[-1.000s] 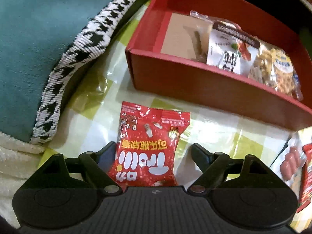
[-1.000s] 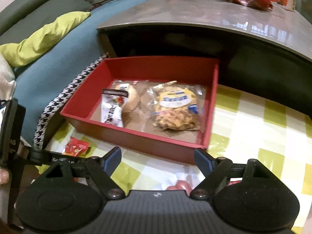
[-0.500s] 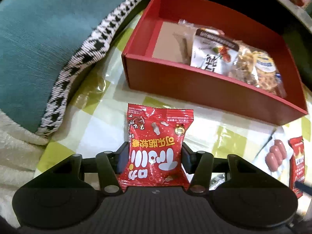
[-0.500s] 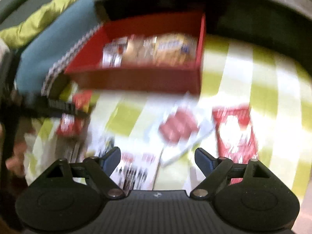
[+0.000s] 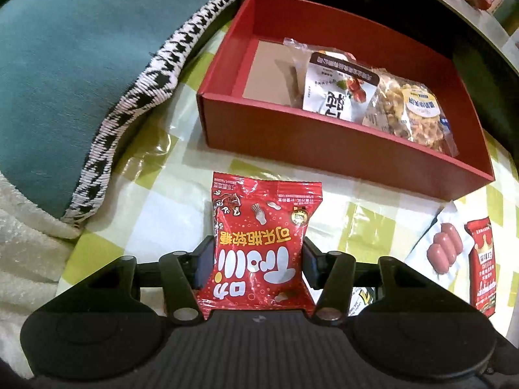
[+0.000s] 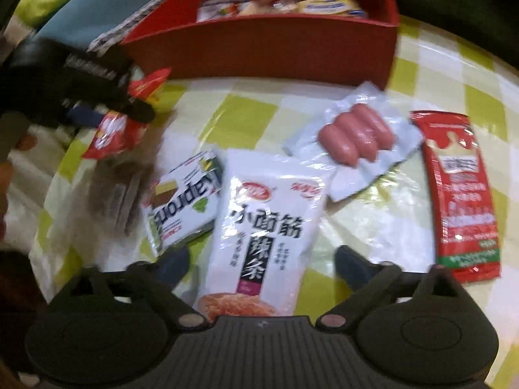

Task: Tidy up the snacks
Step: 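Grasp the red Trolli gummy packet with the left gripper while the right gripper grasps the white spicy-strip bag, then carry both packets into the red box and open both grippers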

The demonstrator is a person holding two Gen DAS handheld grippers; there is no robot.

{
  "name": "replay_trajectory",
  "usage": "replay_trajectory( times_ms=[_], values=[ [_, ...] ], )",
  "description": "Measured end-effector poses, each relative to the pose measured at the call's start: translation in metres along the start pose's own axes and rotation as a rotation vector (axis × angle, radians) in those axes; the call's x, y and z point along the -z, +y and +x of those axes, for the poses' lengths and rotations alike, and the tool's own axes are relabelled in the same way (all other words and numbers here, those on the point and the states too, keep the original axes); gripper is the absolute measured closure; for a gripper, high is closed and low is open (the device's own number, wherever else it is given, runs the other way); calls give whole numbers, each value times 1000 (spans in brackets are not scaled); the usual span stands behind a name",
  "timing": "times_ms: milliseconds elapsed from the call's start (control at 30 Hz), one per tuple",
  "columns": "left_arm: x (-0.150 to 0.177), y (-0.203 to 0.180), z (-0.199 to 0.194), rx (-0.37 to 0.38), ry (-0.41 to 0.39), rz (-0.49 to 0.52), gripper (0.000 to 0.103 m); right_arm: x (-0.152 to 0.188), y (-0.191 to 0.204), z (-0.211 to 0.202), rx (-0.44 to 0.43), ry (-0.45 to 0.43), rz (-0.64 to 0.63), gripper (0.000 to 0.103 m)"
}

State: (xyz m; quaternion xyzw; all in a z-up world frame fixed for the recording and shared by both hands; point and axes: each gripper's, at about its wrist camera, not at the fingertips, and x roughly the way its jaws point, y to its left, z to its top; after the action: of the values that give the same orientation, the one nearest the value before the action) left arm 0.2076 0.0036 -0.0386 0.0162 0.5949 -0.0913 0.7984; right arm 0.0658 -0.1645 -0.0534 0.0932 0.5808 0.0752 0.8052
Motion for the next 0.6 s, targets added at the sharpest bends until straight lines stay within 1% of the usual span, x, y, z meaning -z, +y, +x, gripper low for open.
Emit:
replay_trajectory(
  times_ms=[67,133,167,200,233,267,333,367,467,600],
  values=[
    [1,-2,2,-2,2,13,41,0,5,2,12,16,-40,0],
    [2,-4,3,-4,6,22,41,-1,4,1,7,17,-41,0],
    [2,-5,3,-3,10,26,41,-1,3,-1,11,12,-34,5],
    [3,-5,4,-2,12,31,41,-1,2,-4,34,3,-39,12],
    [3,-6,4,-3,12,38,41,-1,2,-6,48,-8,-54,28],
    [4,-8,4,-3,13,44,41,-1,0,-9,49,-19,-55,40],
    [5,-10,3,2,13,52,41,-1,-8,-16,25,-29,-26,51],
    [6,-12,1,8,10,58,41,-1,-12,-19,5,-31,-6,54],
    [7,-18,-2,17,-3,79,40,-2,-11,-31,28,-73,-34,55],
    [9,-23,-3,26,-2,95,40,-4,-9,-45,17,-109,-43,57]
  ],
)
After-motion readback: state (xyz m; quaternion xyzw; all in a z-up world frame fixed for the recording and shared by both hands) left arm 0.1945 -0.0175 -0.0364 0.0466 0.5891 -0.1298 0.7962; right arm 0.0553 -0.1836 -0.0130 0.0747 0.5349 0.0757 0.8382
